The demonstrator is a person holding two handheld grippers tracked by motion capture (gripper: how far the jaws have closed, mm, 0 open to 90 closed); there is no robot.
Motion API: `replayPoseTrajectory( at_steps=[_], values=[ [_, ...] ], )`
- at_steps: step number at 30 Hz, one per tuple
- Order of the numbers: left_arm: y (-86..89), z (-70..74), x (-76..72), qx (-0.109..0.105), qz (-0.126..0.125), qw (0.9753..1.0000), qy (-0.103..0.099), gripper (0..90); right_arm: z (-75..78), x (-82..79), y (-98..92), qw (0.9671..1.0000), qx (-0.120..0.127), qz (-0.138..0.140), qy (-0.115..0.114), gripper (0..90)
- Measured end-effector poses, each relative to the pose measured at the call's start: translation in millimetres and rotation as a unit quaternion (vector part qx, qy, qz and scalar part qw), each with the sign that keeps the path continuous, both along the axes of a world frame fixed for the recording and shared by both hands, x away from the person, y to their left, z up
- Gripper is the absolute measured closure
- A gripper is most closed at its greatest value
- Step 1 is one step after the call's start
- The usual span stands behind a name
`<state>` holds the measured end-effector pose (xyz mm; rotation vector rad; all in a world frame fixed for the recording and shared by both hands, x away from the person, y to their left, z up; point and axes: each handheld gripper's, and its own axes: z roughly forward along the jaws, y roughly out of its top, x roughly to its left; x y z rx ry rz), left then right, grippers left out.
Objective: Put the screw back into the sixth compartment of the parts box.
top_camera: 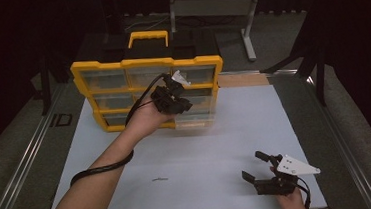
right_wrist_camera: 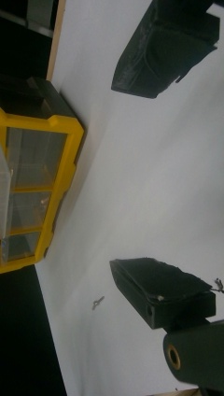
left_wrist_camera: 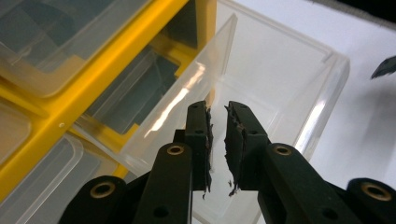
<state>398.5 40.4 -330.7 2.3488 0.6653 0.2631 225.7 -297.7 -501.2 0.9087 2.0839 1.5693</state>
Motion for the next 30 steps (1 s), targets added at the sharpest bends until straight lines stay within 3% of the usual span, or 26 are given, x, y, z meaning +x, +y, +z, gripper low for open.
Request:
replayPoseTrajectory(
  at_steps=[4,8,13,15,25,30],
  values=[
    [4.6,3.5,0.2,-0.015,0.008,0.9999,-0.002,76.4,0.4,0.1,-0.1,1.0,0.002,-0.001,-0.001,12.4],
    [8.9,7.8,-3.4,-0.039,0.002,0.9992,0.001,70.4,0.3,0.2,0.1,1.0,0.001,-0.001,-0.001,12.3],
    [15.7,13.3,-11.9,-0.051,-0.007,0.9985,-0.018,59.4,0.1,0.2,0.5,1.0,0.0,0.0,0.0,12.4],
    [20.2,14.5,-16.3,-0.066,-0.013,0.9975,-0.022,55.3,0.4,-0.1,0.6,1.0,0.002,0.0,-0.001,12.4],
    [41.0,10.2,-36.7,-0.06,-0.02,0.9975,-0.031,27.1,-0.1,-0.1,1.5,1.0,-0.001,0.0,0.001,12.4],
    [55.5,7.6,-47.9,-0.074,-0.019,0.9965,-0.035,16.8,-0.3,-0.3,1.7,1.0,-0.003,0.0,0.001,12.4]
  ],
)
